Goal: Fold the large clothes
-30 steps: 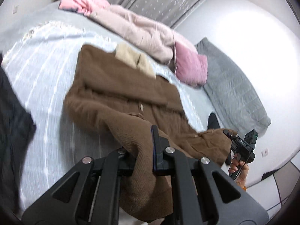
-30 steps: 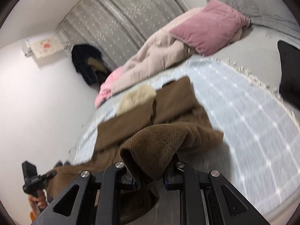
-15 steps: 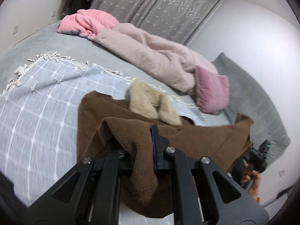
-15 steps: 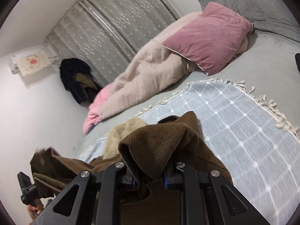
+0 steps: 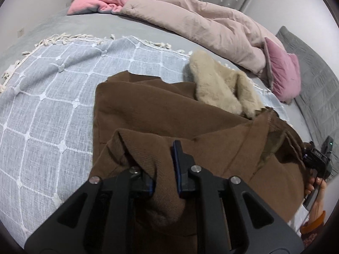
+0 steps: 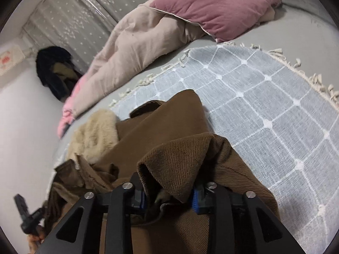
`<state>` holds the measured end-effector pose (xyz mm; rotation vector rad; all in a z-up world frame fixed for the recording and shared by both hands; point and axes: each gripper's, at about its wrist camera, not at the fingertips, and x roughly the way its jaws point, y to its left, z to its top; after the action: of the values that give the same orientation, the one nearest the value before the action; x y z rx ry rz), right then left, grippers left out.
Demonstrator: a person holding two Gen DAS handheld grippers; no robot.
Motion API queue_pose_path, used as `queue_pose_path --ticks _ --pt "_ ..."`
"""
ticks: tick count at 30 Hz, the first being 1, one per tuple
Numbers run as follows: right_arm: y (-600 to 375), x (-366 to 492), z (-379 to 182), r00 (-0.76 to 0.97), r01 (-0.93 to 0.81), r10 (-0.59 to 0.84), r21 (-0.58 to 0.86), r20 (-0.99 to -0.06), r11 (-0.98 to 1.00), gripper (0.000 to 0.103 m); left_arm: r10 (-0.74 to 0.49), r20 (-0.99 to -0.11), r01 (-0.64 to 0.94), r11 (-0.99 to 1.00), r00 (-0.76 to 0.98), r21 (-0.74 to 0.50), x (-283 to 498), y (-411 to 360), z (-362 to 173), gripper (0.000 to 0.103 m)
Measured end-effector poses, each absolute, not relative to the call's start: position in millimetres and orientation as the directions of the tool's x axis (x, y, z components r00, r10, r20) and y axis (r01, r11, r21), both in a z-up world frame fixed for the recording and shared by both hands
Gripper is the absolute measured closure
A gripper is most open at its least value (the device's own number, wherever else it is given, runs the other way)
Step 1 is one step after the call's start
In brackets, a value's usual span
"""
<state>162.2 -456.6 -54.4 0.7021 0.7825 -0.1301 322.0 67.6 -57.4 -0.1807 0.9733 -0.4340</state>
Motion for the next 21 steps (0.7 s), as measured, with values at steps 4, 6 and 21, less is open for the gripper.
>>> queue_pose_path --ticks 4,6,21 --pt "-462 154 -34 0.723 0.295 0.206 0.565 -0.660 0.771 0.054 -0.492 -0.741 0.313 0.869 0.456 -0.384 318 75 -35 0.074" --pt "-464 154 -18 0.731 0.274 0.226 0.581 -0.644 0.767 0.054 -0.515 -0.723 0.308 0.857 0.461 -0.414 320 80 -22 0.074" --pt "-488 116 -38 0.628 0.310 0.175 0.450 -0.758 0.837 0.026 -0.365 -0.823 0.309 0.919 0.436 -0.244 306 111 -41 0.020"
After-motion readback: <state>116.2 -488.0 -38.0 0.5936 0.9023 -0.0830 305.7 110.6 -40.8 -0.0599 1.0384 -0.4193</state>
